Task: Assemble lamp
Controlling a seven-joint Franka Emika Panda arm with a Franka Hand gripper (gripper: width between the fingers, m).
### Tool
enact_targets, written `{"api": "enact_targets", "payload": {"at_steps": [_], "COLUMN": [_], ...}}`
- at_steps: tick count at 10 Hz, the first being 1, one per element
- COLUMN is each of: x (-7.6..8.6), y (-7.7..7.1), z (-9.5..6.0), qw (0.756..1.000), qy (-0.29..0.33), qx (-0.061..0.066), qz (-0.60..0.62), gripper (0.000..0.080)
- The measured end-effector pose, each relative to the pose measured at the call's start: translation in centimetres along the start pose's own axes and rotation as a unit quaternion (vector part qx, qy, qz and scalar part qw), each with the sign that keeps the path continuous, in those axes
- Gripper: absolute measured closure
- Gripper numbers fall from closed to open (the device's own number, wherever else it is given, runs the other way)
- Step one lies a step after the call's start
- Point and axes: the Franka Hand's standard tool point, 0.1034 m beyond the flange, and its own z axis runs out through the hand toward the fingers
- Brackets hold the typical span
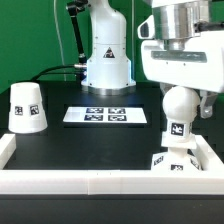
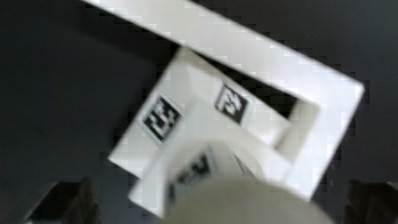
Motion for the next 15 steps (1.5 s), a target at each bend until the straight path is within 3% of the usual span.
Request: {"api": "enact_targets", "payload": {"at_steps": [3, 7, 8, 9, 11, 12, 13, 14, 15], "x": [-2.4, -2.3, -2.4, -2.9, -2.8, -2.3, -0.9, 1.5, 3.6], "y": [1.2, 1.2, 1.6, 2.5, 4.6, 5.5, 7.0, 8.8, 9.5], "z": [0.3, 0.4, 0.5, 0.8, 1.4, 1.6, 1.9, 1.9, 1.4], "qw": [0.997, 0.997, 0.994, 0.984, 0.966, 0.957, 0.947, 0.944, 0.939], "qy": [-0.011, -0.010, -0.012, -0.022, -0.028, -0.030, -0.026, -0.028, -0.028], "qx": [-0.019, -0.018, -0.028, -0.054, -0.071, -0.073, -0.066, -0.058, -0.055], "qz": [-0.070, -0.069, -0.103, -0.171, -0.248, -0.279, -0.312, -0.325, -0.338], "gripper": [0.0100, 0.0100, 0.0100, 0.0100, 0.0100, 0.0100, 0.0100, 0.0100, 0.0100]}}
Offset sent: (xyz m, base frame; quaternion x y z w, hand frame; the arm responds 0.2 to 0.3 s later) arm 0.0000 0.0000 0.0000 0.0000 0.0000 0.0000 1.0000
